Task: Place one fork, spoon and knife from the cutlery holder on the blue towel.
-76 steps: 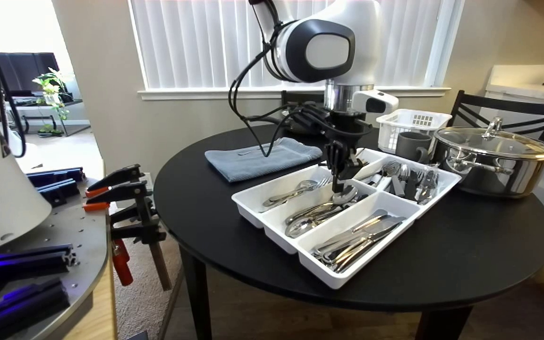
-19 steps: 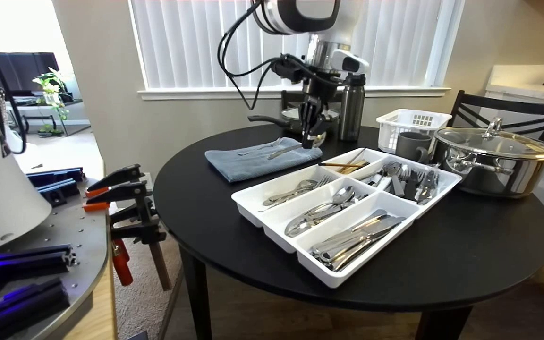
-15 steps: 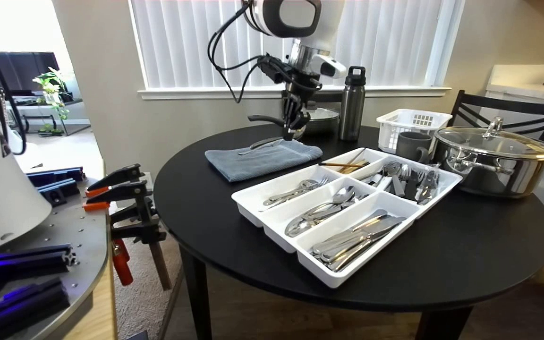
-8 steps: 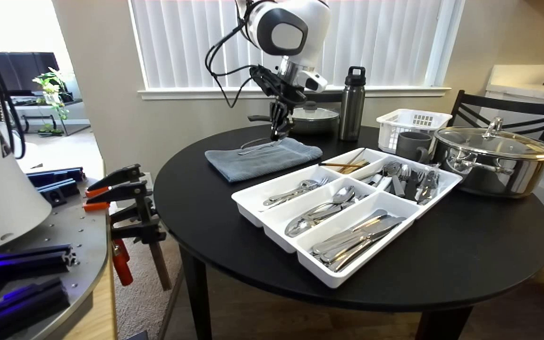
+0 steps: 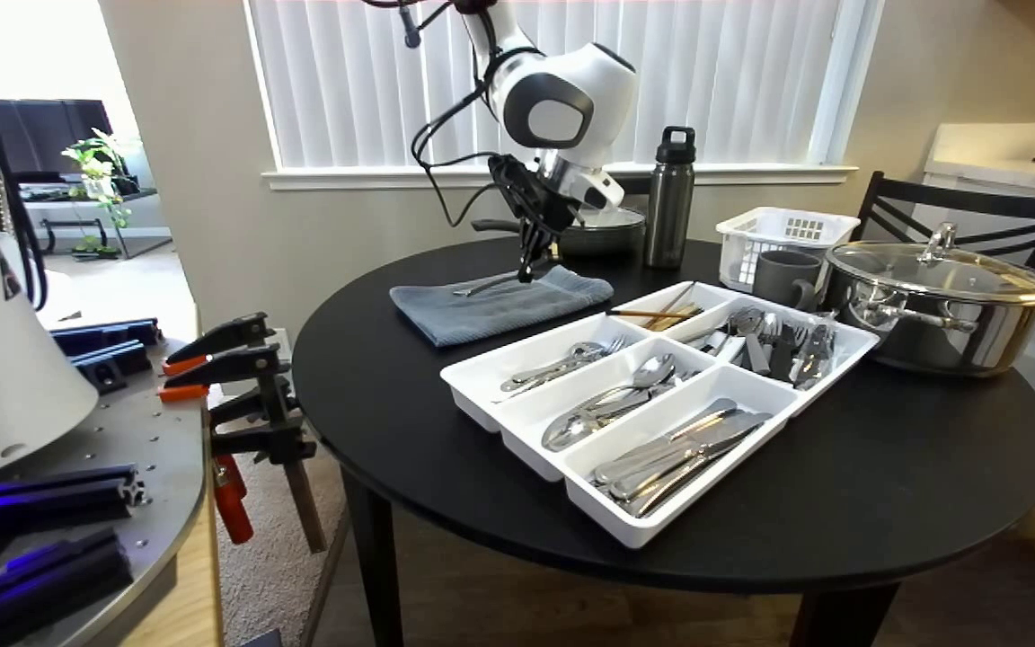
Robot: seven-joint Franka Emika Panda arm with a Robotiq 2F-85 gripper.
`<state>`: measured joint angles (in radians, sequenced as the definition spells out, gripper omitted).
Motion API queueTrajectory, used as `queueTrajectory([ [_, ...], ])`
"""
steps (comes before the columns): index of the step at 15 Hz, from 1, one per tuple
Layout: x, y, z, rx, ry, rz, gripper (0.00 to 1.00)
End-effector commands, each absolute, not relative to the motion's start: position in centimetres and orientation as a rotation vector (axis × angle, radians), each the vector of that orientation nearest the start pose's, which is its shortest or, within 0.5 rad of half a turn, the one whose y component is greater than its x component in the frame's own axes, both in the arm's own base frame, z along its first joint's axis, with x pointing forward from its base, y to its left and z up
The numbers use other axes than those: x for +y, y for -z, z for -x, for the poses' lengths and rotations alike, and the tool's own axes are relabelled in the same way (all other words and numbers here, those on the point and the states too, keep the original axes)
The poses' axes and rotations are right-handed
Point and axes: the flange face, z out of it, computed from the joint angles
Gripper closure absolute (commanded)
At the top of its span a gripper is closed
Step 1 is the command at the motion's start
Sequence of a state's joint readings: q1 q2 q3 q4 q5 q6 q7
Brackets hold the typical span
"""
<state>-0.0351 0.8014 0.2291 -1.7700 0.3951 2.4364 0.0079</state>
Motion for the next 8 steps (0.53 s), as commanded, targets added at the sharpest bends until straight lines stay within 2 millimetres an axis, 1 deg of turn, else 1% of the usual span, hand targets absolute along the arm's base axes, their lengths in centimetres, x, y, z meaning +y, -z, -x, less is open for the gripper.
queueTrajectory([
  [1,12.25,-10.26,-63.66,0.255,-0.22,2.676,0.99],
  [7,12.69,-9.5,-64.24,0.277,-0.222,2.632,0.99],
  [8,12.78,-9.38,-64.19,0.272,-0.234,2.627,0.7],
])
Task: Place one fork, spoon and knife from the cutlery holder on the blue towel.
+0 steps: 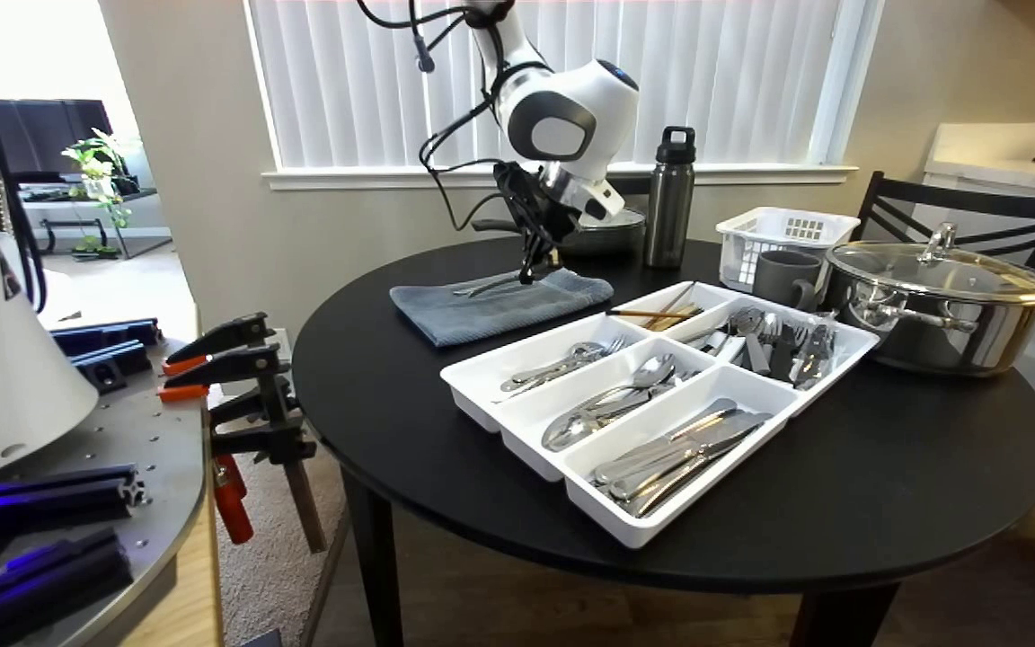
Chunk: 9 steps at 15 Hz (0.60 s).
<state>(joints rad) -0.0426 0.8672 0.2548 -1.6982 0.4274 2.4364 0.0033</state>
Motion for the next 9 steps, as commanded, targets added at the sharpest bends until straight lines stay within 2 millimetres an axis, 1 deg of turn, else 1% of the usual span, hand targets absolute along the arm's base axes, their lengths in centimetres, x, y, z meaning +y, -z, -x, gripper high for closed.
queueTrajectory([
  [1,12.7,-9.4,-64.1,0.273,-0.236,2.623,0.69],
  [4,12.0,-9.8,-64.0,0.294,-0.237,2.624,0.52],
  [7,10.4,-11.1,-63.9,0.31,-0.219,2.642,0.33],
  [9,8.8,-12.5,-63.9,0.325,-0.198,2.653,0.2],
])
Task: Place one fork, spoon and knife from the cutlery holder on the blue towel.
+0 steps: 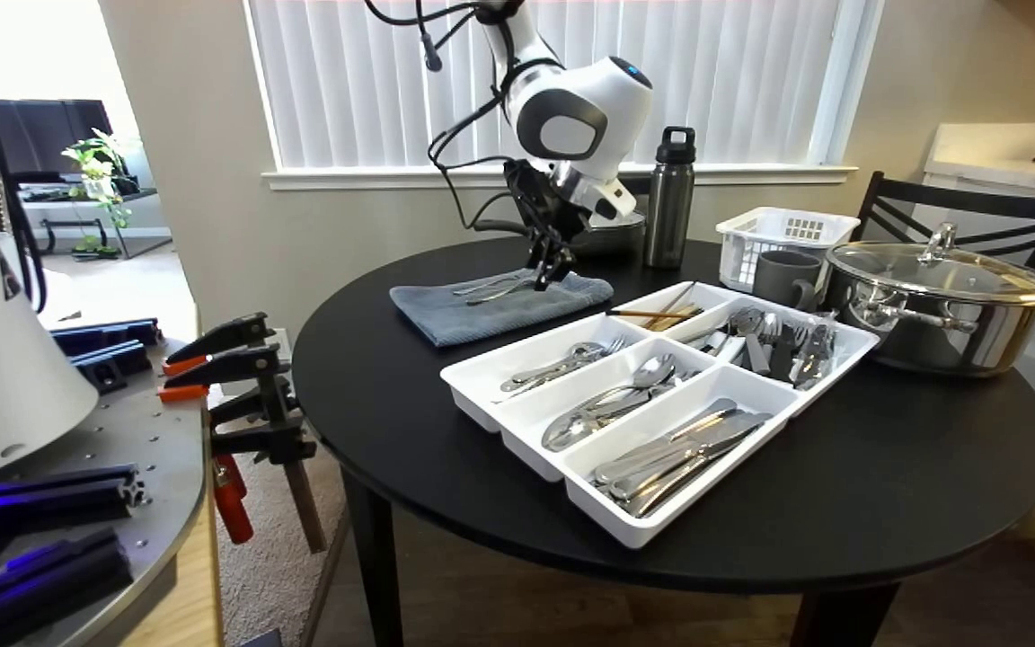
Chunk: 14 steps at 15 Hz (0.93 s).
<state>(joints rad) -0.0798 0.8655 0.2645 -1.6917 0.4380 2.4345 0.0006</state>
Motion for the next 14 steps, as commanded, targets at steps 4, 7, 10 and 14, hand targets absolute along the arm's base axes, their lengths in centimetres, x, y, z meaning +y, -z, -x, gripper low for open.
queueTrajectory([
  [4,5.4,-15.5,-63.6,0.313,-0.162,2.674,0.0],
  [7,2.8,-17.6,-62.6,0.287,-0.158,2.712,0.0],
  [10,-0.5,-18.9,-61.3,0.276,-0.177,2.802,0.0],
  [14,-5.6,-19.5,-59.3,0.231,-0.198,2.977,0.0],
])
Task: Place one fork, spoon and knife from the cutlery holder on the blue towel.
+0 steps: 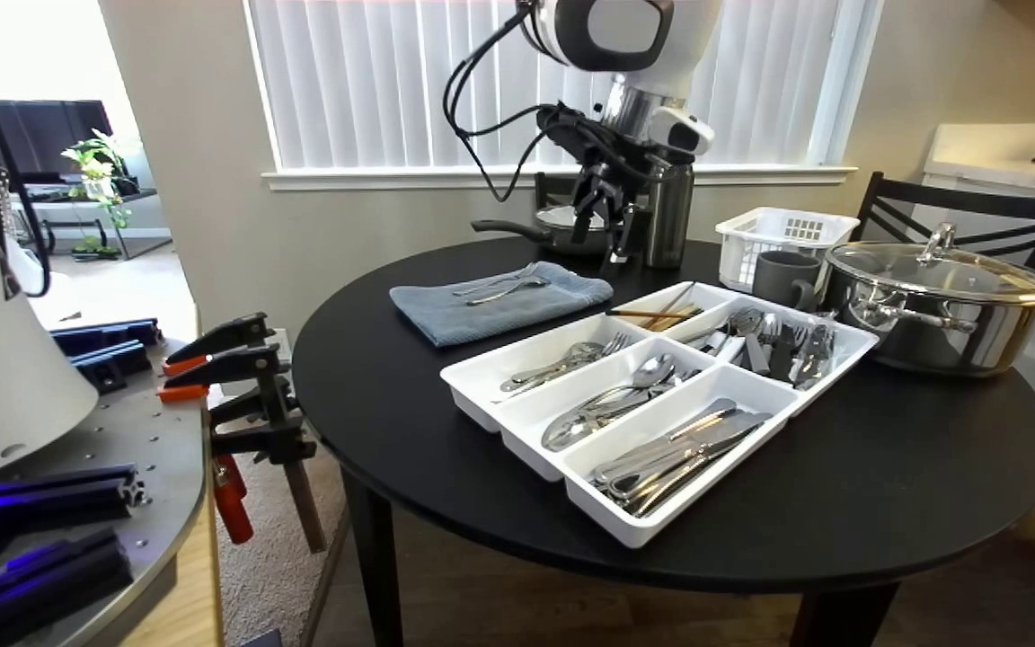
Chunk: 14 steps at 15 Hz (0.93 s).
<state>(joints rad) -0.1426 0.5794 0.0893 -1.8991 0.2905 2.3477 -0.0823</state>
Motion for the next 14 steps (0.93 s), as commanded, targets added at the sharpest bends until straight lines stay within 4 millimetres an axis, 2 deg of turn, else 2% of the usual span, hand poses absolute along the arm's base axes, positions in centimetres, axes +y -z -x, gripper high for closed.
queueTrajectory([
  [1,-6.8,-19.3,-58.8,0.218,-0.205,3.016,0.0],
  [4,-10.6,-18.7,-57.4,0.242,-0.226,3.105,0.0],
  [9,-15.6,-16.8,-55.2,0.364,-0.248,3.158,0.0],
  [14,-18.4,-15.2,-53.9,0.448,-0.238,3.159,0.0],
])
